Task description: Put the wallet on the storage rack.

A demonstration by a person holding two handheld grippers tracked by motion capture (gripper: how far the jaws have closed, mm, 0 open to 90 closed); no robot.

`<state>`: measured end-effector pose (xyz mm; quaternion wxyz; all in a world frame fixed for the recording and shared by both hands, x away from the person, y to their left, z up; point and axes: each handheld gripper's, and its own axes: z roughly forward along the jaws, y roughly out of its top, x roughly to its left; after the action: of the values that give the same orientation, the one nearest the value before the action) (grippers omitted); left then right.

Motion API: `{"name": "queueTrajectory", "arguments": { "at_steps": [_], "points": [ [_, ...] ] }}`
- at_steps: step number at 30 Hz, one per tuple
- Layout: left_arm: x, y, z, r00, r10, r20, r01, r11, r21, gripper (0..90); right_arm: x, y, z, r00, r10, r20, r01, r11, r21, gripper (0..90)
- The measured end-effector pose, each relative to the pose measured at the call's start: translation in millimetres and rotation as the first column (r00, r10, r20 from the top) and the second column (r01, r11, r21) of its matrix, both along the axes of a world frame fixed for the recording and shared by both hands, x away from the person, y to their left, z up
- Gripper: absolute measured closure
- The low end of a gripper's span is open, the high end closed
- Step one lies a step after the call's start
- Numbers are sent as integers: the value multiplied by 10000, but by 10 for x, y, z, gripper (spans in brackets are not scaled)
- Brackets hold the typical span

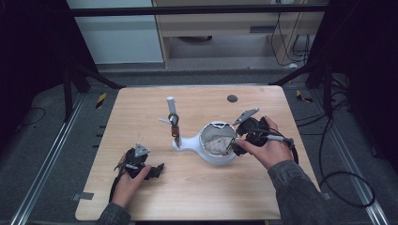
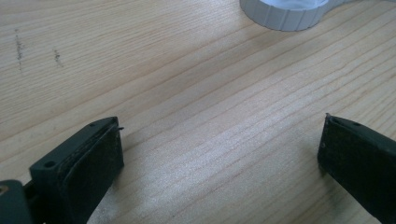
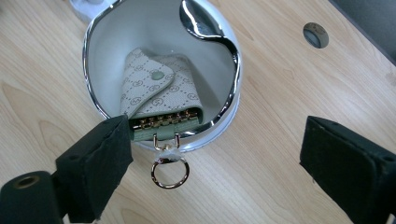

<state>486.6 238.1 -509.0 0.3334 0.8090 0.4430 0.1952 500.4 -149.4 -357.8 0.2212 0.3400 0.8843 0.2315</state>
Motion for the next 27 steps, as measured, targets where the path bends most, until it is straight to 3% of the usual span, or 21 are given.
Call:
{"name": "queueTrajectory", "arguments": {
  "at_steps": [3,6,12,18,22,27],
  "points": [
    [-1,-1,0,10000,0,3,0,10000,4,0,-17,-79,-23,9996,-135,247,120,9981,606,98],
    [-3,1,1,10000,-27,-6,27,10000,28,0,-48,-145,-75,9982,-265,530,227,9972,719,103],
    [-6,0,1,10000,-23,-5,23,10000,28,0,-122,-276,-196,9973,-394,625,330,9944,1002,117],
    [-3,1,1,10000,-32,-16,32,10000,19,0,-176,-457,-339,9968,-696,387,637,9885,1374,100],
    [-3,1,1,10000,-34,-16,34,10000,21,0,-211,-589,-418,9933,-1122,281,1056,9790,1746,87],
    [-4,1,1,10000,-26,-14,26,10000,20,0,-238,-681,-539,9929,-1185,54,1157,9777,1753,86]
  ]
}}
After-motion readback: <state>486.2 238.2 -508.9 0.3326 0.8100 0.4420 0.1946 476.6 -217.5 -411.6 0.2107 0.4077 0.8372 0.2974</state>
